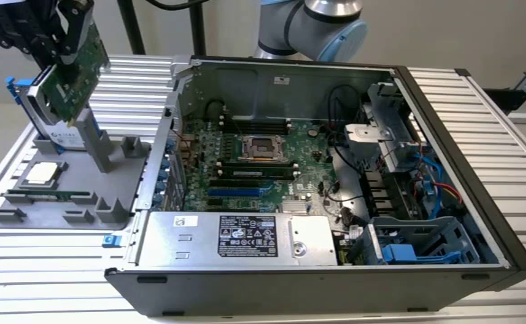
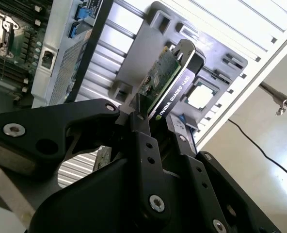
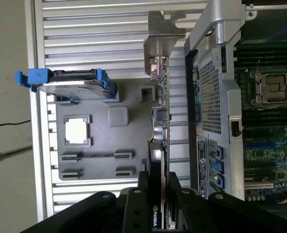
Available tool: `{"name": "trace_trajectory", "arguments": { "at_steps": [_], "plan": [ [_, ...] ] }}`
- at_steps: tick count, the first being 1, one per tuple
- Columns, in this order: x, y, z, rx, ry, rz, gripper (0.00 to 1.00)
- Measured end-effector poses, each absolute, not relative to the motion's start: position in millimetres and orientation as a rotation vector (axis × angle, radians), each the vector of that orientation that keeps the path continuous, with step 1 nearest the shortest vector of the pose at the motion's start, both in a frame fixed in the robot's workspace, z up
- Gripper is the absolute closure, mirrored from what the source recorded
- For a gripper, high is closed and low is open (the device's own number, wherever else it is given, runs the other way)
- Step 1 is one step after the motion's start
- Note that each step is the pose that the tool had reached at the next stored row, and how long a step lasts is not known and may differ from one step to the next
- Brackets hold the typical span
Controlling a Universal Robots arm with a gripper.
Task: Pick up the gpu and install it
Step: 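Pick up the gpu and move the gpu toward the slot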
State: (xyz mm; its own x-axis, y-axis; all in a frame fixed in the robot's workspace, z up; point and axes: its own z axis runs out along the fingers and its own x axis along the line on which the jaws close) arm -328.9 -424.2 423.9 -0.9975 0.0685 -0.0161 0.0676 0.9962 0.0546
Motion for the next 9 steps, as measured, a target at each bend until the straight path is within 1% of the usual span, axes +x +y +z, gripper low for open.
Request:
{"name": "trace_trajectory", "arguments": {
  "at_steps": [9],
  "plan": [
    [-328.9,-424.2,429.7,0.106,3.121,0.084,1.0]
  ]
}}
